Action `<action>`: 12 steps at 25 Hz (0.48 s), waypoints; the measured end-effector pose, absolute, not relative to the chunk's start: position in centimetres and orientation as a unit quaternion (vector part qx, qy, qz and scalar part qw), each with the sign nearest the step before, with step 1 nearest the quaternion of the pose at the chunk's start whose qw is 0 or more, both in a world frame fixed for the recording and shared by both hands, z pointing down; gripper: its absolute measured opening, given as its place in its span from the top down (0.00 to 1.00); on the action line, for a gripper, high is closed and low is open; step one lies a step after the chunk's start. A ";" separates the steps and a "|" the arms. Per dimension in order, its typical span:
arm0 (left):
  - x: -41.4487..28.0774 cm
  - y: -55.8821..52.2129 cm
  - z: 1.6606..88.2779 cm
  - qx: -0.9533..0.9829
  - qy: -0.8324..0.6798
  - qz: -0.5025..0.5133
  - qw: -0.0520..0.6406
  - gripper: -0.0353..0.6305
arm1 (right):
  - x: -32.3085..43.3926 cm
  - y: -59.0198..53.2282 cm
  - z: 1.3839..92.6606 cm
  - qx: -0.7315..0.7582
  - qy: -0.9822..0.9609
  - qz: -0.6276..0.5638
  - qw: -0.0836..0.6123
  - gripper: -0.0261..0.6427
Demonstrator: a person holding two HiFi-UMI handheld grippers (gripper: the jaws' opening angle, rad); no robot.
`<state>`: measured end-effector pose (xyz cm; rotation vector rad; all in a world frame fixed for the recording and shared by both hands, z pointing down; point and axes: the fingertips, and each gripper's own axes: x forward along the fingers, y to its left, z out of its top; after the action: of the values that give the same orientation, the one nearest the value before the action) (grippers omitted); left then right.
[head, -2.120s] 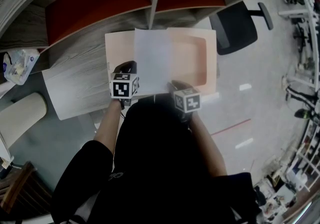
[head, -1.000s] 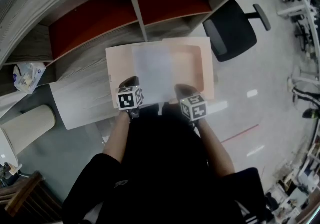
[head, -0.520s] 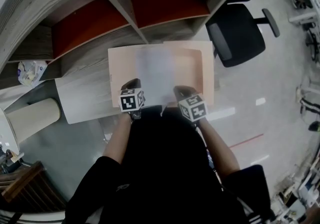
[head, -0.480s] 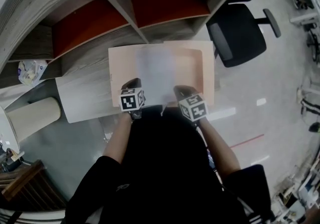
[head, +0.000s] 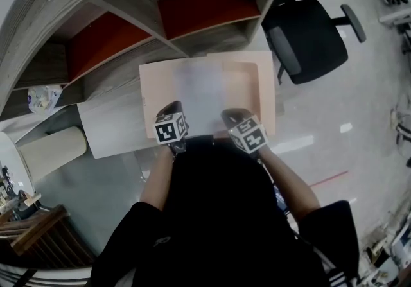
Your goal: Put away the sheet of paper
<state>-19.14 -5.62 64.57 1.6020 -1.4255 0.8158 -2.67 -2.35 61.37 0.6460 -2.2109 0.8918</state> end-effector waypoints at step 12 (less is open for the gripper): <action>-17.6 -5.2 65.1 0.621 -0.575 0.323 0.424 0.88 | 0.0 -2.8 61.6 0.243 -0.843 0.349 0.329 0.92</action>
<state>-17.60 -5.19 65.13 1.5534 -1.4388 0.8076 0.03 -2.79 61.57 0.6369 -2.2068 0.9126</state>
